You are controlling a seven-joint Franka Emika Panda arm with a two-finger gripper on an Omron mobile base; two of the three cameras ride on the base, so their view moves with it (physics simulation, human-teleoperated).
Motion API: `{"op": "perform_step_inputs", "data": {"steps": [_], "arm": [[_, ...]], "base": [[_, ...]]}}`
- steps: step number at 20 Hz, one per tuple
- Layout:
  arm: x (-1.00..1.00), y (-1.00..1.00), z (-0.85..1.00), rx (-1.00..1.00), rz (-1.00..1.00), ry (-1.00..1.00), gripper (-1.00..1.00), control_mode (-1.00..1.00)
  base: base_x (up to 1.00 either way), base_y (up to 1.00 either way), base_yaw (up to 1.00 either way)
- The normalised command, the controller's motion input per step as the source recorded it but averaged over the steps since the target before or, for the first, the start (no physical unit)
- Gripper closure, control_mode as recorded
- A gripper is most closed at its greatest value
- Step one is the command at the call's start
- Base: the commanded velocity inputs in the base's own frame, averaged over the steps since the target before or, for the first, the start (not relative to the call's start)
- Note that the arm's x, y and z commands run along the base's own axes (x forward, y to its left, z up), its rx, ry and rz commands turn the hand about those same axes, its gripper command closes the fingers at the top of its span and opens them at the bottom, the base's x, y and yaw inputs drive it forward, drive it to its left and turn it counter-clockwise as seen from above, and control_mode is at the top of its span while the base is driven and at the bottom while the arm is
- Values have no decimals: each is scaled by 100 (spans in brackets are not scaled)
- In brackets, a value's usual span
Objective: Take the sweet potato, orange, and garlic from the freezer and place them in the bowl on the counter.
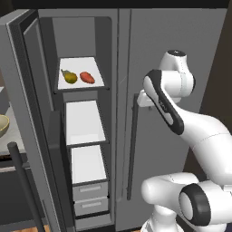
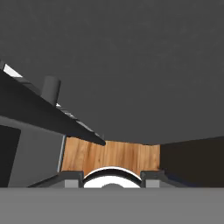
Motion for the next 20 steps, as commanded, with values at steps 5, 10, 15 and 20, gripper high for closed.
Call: {"op": "perform_step_inputs", "data": {"steps": [5,10,15,20], "arm": [[-10,0,0,0,0,0,-100,-100],[-46,0,0,0,0,0,-100,-100],[-63,3,0,0,0,0,-100,-100],[-50,18,0,0,0,1,-100,-100]], "base": [[0,0,0],[0,0,0],[0,0,0],[0,0,0]]}}
